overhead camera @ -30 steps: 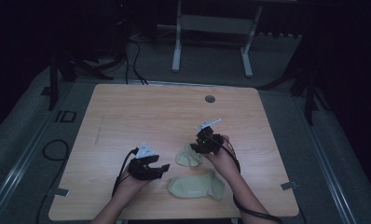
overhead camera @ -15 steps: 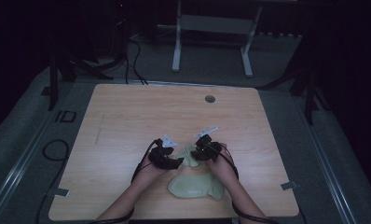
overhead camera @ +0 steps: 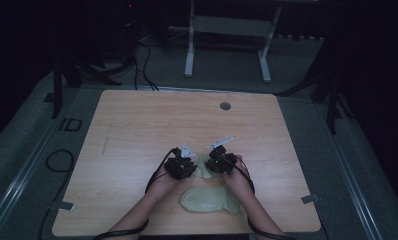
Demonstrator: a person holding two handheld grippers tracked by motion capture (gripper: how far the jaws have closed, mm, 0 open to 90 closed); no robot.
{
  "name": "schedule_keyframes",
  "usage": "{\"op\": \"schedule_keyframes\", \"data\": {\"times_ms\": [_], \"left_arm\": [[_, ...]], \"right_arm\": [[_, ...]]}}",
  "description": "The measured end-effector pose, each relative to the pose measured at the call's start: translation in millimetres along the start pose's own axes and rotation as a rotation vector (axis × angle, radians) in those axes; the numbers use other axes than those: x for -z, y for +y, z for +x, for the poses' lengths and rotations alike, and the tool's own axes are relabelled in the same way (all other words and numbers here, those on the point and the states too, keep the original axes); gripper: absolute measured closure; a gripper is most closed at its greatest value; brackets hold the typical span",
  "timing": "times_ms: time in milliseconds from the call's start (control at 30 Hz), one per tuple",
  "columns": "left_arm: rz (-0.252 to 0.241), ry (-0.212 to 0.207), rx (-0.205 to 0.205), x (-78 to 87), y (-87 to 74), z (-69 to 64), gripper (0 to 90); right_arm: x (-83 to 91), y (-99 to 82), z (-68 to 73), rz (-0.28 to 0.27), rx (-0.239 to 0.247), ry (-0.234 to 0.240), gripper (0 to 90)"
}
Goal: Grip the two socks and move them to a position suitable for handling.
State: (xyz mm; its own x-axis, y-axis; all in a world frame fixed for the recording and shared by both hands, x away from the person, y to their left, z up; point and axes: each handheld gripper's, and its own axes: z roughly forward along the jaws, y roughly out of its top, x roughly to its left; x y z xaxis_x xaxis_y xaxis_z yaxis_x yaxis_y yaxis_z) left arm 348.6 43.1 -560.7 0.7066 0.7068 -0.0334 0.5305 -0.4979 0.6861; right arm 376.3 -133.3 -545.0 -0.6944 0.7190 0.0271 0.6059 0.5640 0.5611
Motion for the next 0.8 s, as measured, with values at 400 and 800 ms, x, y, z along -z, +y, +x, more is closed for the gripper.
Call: {"op": "schedule_keyframes", "data": {"times_ms": [400,800], "left_arm": [[-0.041,0.028,-0.003,23.8,8.1,4.3,87.3],[-0.035,0.017,0.025,34.3,2.1,12.7,87.1]], "right_arm": [[33.3,0.7,-9.0,-0.069,-0.033,0.010,83.7],[64.7,-23.6,-49.9,-0.103,-0.142,-0.031,83.6]]}}
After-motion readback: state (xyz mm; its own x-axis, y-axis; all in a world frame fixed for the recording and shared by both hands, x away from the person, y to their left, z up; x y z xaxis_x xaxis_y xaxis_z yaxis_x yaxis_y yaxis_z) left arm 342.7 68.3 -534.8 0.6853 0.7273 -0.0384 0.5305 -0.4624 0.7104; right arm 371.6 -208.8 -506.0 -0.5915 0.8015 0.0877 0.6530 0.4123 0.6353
